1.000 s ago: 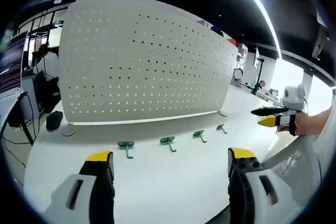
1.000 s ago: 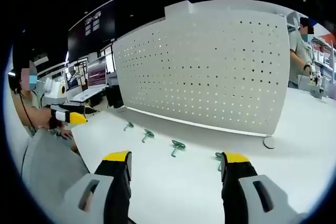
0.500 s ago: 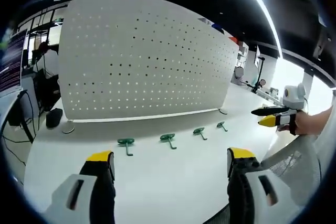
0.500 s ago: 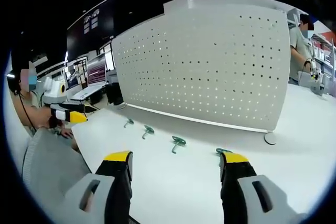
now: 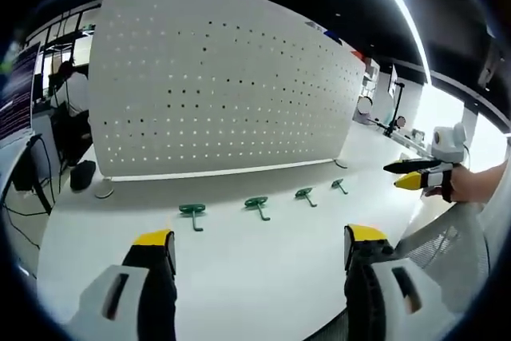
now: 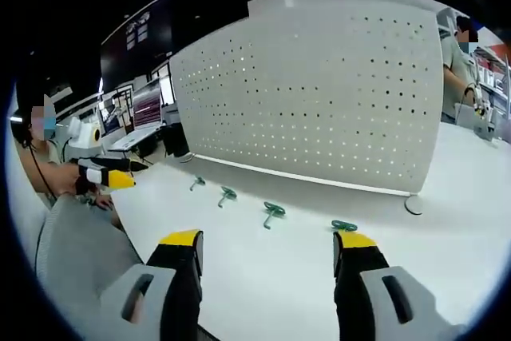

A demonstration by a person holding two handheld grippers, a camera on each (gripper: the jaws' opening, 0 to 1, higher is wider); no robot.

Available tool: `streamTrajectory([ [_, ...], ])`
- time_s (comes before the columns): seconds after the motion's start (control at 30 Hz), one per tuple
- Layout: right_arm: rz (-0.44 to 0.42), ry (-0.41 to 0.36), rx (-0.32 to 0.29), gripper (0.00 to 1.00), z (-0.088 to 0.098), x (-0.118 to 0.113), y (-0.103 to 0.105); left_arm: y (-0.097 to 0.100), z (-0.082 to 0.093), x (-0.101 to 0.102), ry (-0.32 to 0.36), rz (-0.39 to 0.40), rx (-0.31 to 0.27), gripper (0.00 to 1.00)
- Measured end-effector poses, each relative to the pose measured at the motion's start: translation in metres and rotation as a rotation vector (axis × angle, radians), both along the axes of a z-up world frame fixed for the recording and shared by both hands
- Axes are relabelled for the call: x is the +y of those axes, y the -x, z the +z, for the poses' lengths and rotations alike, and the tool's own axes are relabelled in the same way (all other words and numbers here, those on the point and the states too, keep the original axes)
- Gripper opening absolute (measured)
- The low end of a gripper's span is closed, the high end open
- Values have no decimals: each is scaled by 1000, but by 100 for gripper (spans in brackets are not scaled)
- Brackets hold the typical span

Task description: Insert the hook assembly into the mounting plate slot until the hook locks in place.

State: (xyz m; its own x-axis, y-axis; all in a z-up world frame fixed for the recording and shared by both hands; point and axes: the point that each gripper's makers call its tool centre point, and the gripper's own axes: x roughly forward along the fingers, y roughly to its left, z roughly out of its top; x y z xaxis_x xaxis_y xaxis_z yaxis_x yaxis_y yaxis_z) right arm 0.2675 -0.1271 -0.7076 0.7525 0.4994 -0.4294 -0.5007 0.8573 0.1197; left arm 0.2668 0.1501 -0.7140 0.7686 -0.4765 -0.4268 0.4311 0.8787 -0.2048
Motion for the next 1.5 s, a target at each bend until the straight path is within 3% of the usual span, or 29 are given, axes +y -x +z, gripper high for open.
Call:
streamTrajectory([
  [1.13,12,-3,-1,64,2,3,0,1,2,-2,-14,-12,-6,86],
  [1.5,27,-12,-41,65,12,8,-6,-5,10,2,15,7,-23,85],
])
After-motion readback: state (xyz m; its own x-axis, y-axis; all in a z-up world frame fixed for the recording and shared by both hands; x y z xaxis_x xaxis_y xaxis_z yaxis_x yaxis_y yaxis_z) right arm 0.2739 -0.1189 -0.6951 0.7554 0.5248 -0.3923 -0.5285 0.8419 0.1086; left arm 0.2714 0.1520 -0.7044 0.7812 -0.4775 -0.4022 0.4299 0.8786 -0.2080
